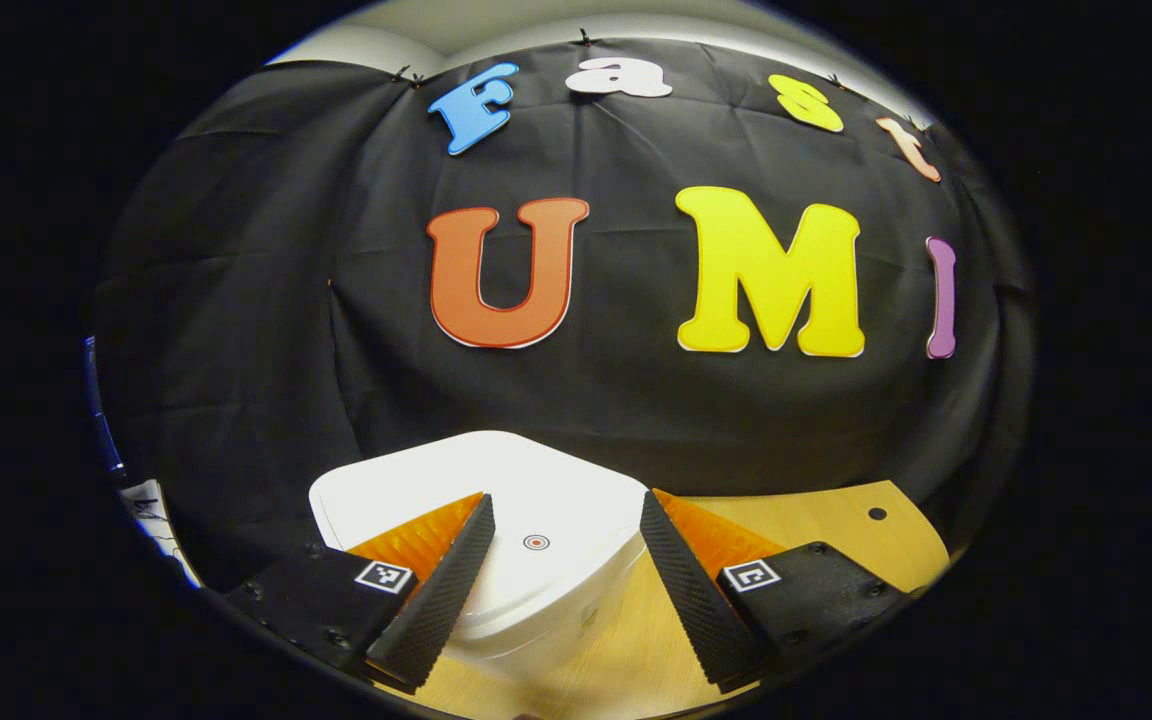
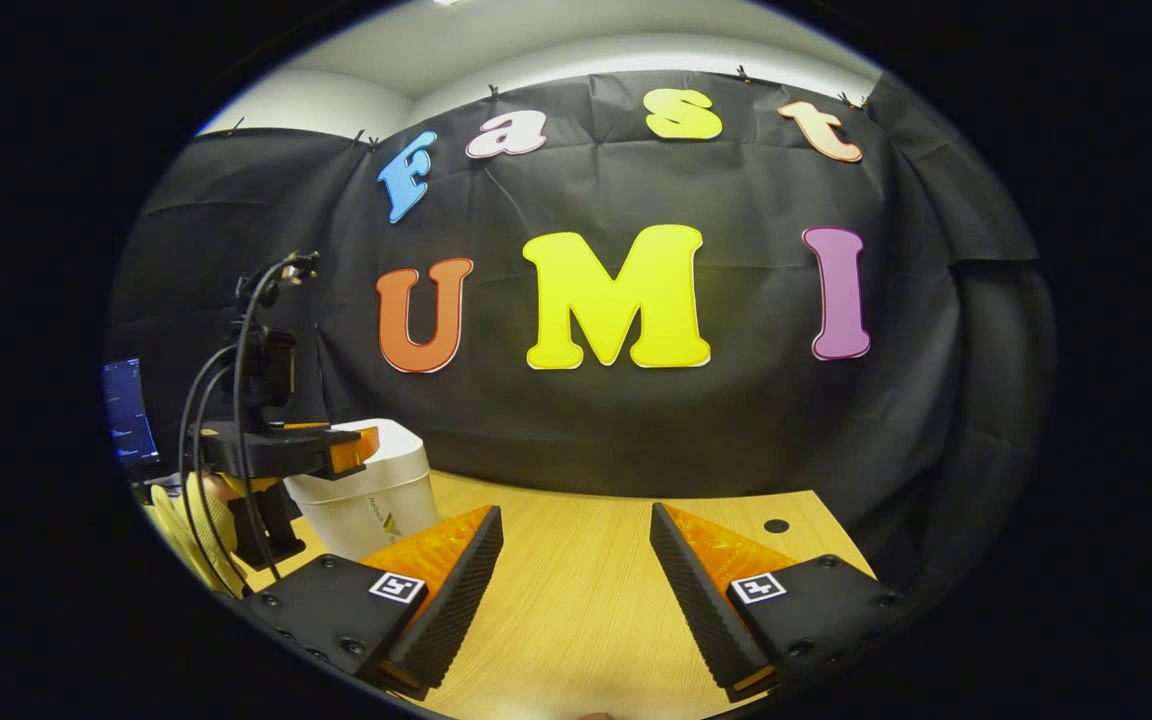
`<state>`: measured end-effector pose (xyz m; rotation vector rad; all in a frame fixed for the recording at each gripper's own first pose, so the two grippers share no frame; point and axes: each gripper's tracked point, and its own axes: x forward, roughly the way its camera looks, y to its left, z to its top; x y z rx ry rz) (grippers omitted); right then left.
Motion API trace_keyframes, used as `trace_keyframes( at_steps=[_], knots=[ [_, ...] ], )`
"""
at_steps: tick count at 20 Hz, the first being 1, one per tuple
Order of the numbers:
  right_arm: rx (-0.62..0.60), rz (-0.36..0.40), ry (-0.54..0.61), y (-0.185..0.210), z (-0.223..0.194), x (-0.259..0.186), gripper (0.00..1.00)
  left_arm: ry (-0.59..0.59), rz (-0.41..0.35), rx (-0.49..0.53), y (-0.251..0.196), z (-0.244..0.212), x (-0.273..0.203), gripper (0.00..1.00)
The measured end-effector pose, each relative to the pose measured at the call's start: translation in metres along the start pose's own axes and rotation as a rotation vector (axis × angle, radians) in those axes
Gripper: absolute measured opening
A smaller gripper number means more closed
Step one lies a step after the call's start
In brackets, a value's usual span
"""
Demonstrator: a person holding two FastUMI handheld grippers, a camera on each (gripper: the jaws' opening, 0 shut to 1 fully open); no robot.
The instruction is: Press the lid of the desktop garbage bin to open it, pick up the crumpled paper on the desktop and throw it into the bin, then pick up the pop can on the desktop and drop it into the bin, and finally close the garbage bin lid.
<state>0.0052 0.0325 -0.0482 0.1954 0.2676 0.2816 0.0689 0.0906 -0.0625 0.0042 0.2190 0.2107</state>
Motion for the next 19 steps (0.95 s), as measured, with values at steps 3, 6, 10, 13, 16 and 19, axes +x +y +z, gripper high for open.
trace_keyframes(
  at_steps=[3,6,10,13,16,19],
  knots=[
    [-0.022,-0.005,-0.012,0.012,0.001,0.004,0.95,-0.052,-0.044,0.014,-0.006,0.010,-0.022,0.97],
    [-0.045,-0.009,-0.033,0.021,0.004,0.006,0.95,-0.097,-0.074,0.020,-0.013,0.017,-0.044,0.96],
    [-0.075,-0.016,-0.078,0.026,0.014,0.005,0.94,-0.144,-0.096,0.003,-0.016,0.022,-0.073,0.96],
    [-0.111,-0.015,-0.110,0.031,0.019,0.003,0.94,-0.156,-0.135,-0.015,-0.028,0.025,-0.085,0.96],
    [-0.123,-0.015,-0.114,0.034,0.020,0.003,0.94,-0.166,-0.152,-0.005,-0.031,0.027,-0.090,0.96],
    [-0.129,-0.015,-0.118,0.036,0.021,0.000,0.94,-0.183,-0.149,-0.016,-0.027,0.034,-0.096,0.96]
  ],
)
